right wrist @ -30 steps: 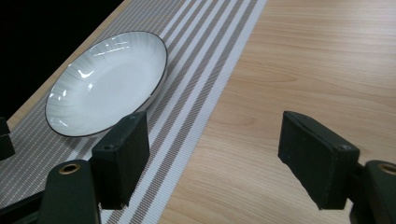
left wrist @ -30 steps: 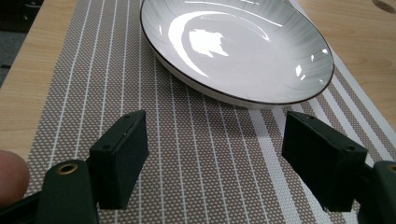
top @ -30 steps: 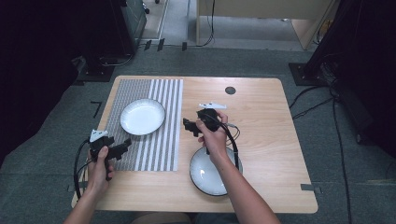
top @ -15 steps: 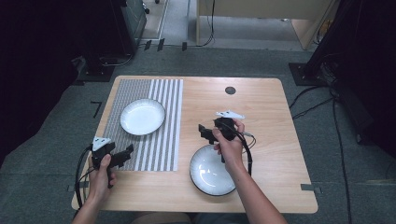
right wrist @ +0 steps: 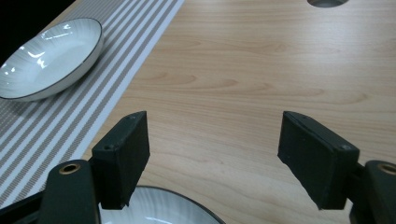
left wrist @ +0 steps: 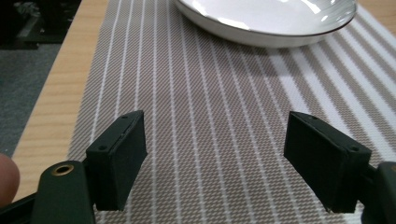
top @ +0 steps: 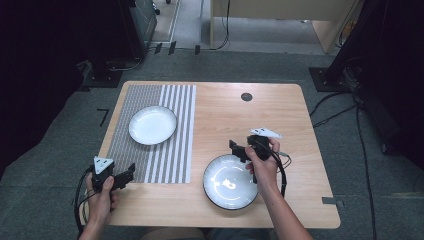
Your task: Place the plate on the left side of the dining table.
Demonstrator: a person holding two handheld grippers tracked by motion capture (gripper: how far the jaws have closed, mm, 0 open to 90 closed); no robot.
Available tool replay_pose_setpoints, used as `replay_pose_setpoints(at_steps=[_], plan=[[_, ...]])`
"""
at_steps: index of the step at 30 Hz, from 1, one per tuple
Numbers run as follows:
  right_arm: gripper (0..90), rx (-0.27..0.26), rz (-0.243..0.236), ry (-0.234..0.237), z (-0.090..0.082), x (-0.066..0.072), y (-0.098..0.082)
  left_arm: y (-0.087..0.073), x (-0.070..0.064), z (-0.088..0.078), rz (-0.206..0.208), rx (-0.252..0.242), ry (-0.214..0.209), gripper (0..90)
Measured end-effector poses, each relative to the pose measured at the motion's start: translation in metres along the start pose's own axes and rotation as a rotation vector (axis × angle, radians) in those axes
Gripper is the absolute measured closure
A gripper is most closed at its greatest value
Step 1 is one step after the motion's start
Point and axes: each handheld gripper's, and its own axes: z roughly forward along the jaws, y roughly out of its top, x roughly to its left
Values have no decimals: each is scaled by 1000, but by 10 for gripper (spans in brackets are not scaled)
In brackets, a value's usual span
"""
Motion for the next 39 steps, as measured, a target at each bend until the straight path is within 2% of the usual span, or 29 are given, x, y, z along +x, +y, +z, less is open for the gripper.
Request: replay_pose_setpoints(at_steps=[3, 7, 9, 14, 21, 23, 39], plan=[[253, -2, 15, -12, -5, -8, -4, -7, 8, -2, 20, 12, 47, 207], [253, -6, 27, -30, -13, -20, -12, -10, 15, -4, 23, 28, 48, 204], [254, -7, 34, -38, -17, -25, -15, -10, 14, -4, 28, 31, 49, 201], [255, -19, 51, -57, -26, -36, -22, -11, 8, -1, 81, 53, 55, 190], [256, -33, 67, -77, -37, -50, -31, -11, 8, 4, 77, 93, 50, 171], [256, -34, 71, -86, -40, -55, -34, -11, 10, 4, 58, 100, 41, 167], [259, -50, 114, -144, -62, -85, -46, -12, 11, 4, 60, 94, 35, 165]])
